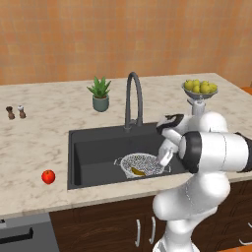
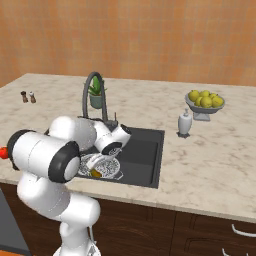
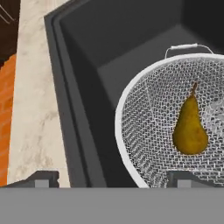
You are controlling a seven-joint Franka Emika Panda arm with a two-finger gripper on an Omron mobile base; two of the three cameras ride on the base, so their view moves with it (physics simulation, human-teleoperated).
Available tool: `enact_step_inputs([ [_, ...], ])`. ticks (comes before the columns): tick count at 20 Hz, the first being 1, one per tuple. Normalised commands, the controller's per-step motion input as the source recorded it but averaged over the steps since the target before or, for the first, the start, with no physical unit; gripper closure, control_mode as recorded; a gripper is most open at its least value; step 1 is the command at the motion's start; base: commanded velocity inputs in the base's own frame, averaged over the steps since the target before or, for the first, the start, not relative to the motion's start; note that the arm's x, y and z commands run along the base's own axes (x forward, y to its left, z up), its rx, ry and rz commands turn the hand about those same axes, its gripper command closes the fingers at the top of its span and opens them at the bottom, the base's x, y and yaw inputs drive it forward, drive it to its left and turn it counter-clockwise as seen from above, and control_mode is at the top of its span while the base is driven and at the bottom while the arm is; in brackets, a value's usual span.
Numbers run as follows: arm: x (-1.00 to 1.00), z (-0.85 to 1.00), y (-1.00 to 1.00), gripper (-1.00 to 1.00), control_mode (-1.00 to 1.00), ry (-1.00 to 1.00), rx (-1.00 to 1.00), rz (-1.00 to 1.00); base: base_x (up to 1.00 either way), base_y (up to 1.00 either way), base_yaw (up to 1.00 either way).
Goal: Put the colander in the sink, put the apple, pear in the colander, and turn on the sink faucet and pour water over the colander.
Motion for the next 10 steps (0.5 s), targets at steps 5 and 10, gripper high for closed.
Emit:
enact_step_inputs([
  [5,-0.55,0.68,-0.06,-1.0,-1.0,0.08,0.0,-0.11,0.0,0.0,0.0],
  [10,-0.61,0.6,0.0,-1.0,-1.0,0.05,-0.01,-0.17,0.0,0.0,0.0],
])
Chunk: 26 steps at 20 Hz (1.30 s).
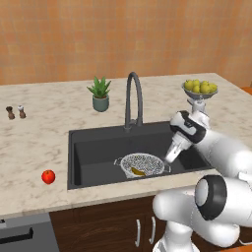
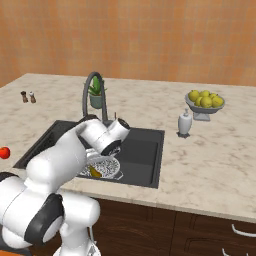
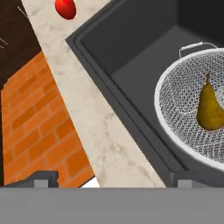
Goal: Put the colander in the sink, put the apple, pear in the colander, and turn on the sink faucet and pour water over the colander.
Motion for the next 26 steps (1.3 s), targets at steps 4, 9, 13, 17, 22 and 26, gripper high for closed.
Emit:
enact_step_inputs([
  [4,-0.66,0.57,0.09,-1.0,-1.0,0.02,-0.03,-0.2,0.0,0.0,0.0],
  [9,-0.62,0.55,0.23,-1.0,-1.0,0.0,-0.12,-0.21,0.0,0.0,0.0],
  [13,-0.58,0.61,0.35,-1.0,-1.0,0.0,-0.17,-0.18,0.0,0.0,0.0],
  [17,-0.52,0.45,0.49,-1.0,-1.0,0.0,-0.14,-0.21,0.0,0.0,0.0],
  [22,-0.13,0.28,0.83,-1.0,-1.0,0.0,-0.15,-0.19,0.0,0.0,0.0],
  [26,0.23,0.24,0.92,-1.0,-1.0,0.0,-0.18,-0.01,0.0,0.0,0.0],
])
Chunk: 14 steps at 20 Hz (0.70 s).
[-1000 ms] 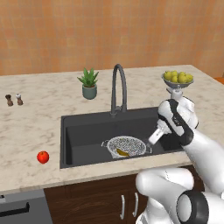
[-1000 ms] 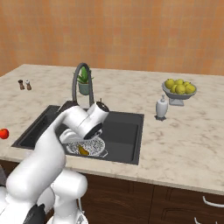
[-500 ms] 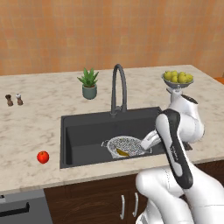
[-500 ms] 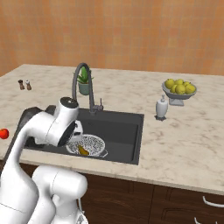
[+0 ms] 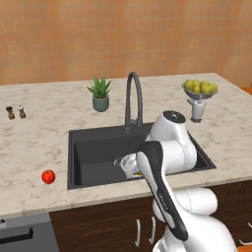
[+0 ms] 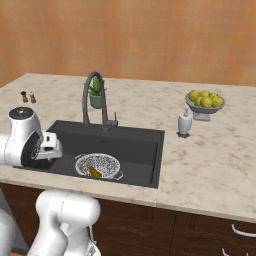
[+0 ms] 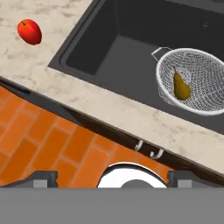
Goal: Put the colander in the sink, put the apple, pear in the colander, and turn on the sink faucet and pour water over the colander.
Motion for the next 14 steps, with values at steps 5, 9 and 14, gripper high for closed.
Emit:
enact_step_inputs([
  [5,0.28,0.15,0.89,-1.0,-1.0,0.0,-0.22,0.0,0.0,0.0,0.0],
  [9,0.42,0.0,0.79,-1.0,-1.0,0.07,-0.06,0.0,0.0,0.0,0.0],
  [14,0.37,-0.05,0.7,-1.0,-1.0,0.0,0.06,0.0,0.0,0.0,0.0],
])
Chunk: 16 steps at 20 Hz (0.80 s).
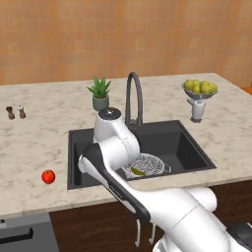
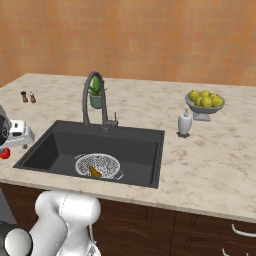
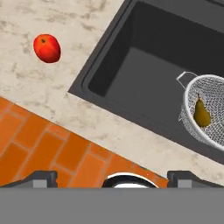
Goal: Put the colander in the sink, put the apple, pear in the colander, and turn on the sink faucet and pour water over the colander.
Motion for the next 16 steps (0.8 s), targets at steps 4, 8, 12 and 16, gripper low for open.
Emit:
enact_step_inputs([
  [4,0.54,-0.24,0.67,-1.0,-1.0,0.03,0.01,0.0,0.0,0.0,0.0],
  [8,0.42,-0.37,0.62,-1.0,-1.0,0.05,0.06,0.0,0.0,0.0,0.0],
  [12,0.38,-0.22,0.51,-1.0,-1.0,0.01,0.1,0.05,0.0,0.0,0.0],
  [16,0.03,-0.03,0.58,-1.0,-1.0,0.01,0.01,0.06,0.0,0.0,0.0],
])
